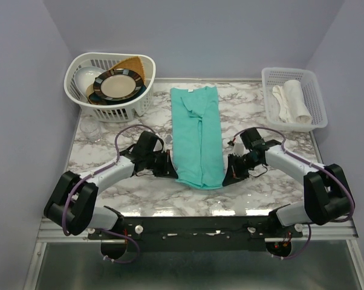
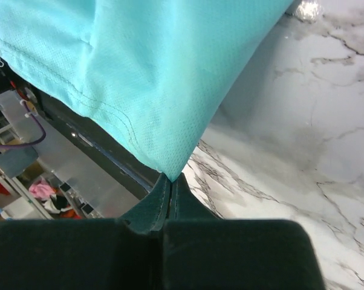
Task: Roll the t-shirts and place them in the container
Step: Roll the T-shirt to the center of the board.
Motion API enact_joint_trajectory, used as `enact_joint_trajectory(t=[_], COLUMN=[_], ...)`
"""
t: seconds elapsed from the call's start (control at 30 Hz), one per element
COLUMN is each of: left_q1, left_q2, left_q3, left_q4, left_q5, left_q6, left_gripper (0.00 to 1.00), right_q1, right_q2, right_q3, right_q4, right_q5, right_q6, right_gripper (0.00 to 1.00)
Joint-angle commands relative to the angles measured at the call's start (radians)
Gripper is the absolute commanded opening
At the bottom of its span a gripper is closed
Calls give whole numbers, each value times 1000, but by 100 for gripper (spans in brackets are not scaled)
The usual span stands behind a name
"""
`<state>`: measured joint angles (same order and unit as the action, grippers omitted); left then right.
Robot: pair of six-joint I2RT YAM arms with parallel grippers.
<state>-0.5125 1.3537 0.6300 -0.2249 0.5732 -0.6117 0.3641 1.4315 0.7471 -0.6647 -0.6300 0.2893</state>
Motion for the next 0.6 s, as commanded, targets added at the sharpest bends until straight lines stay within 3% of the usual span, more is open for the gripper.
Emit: enact_joint_trajectory(t=[0.0, 0.2, 0.57], left_q1=[23, 88, 92], left_q2=[-22, 24, 45], left_q3=[65, 106, 131], left_q4=[-37, -77, -113], left_q5=[2, -32, 33], left_q6=[49, 17, -33], left_gripper=[0, 0, 0], right_q1=[-19, -70, -83], right_q2=[-37, -5, 40], right_q3=[52, 101, 127], right_q4=[-39, -23, -52], right_q5=[16, 13, -34], right_q6=[-38, -36, -36], right_gripper=[0, 0, 0])
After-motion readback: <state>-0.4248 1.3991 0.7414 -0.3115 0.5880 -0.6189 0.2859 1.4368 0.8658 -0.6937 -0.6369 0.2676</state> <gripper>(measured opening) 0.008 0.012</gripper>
